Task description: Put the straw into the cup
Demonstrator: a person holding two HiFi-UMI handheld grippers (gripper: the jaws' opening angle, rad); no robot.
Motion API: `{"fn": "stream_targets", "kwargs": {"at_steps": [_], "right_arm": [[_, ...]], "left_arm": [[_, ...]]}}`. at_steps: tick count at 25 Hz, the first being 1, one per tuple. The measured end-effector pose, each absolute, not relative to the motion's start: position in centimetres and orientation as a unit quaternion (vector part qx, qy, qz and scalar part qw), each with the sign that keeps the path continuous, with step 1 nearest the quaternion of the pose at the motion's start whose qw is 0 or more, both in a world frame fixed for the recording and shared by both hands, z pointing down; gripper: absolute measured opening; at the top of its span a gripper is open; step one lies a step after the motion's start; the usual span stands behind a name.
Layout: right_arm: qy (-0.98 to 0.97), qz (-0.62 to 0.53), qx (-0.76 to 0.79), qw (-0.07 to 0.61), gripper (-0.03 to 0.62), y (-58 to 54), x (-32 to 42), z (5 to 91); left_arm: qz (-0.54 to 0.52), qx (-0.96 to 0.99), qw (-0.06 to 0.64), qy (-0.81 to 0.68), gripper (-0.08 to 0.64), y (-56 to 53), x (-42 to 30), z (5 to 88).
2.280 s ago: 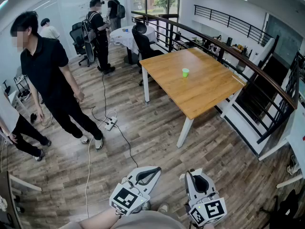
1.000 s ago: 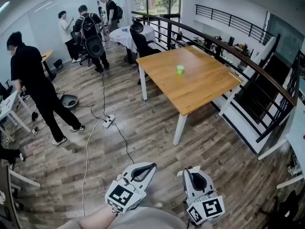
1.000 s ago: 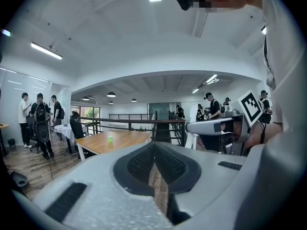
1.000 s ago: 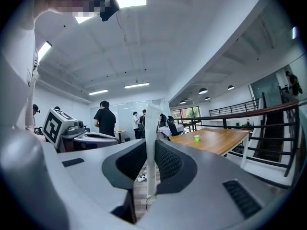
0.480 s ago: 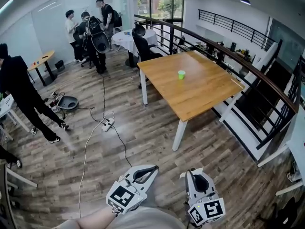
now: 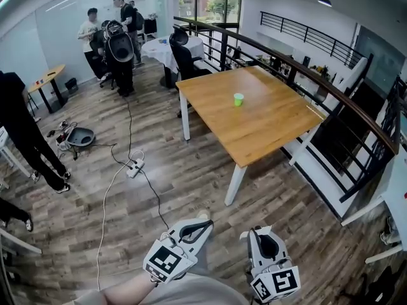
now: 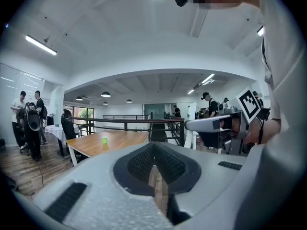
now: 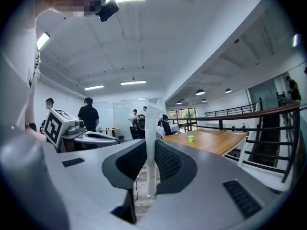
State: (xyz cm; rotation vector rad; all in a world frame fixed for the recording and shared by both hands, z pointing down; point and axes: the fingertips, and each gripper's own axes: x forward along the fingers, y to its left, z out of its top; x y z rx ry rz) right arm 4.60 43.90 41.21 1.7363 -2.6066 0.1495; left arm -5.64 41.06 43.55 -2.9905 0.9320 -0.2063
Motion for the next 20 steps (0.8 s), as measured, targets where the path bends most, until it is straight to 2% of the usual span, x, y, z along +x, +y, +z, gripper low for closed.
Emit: {"fn": "stream_targets", "kwargs": {"at_steps": [12, 20], "right_arm": [[-0.840, 0.052, 0.539, 0.010, 0.058, 29.1, 3.1, 42.6], [-0.836, 0.067, 0.545, 0.019, 0.058, 19.6, 3.8, 43.3]], "left_arm": [[-0.067, -0.954, 0.023, 0.290, 0.013, 24.8, -5.2, 44.9], [-0.079, -0.948, 0.002, 0.309, 0.012, 14.7, -6.2, 45.7]]}}
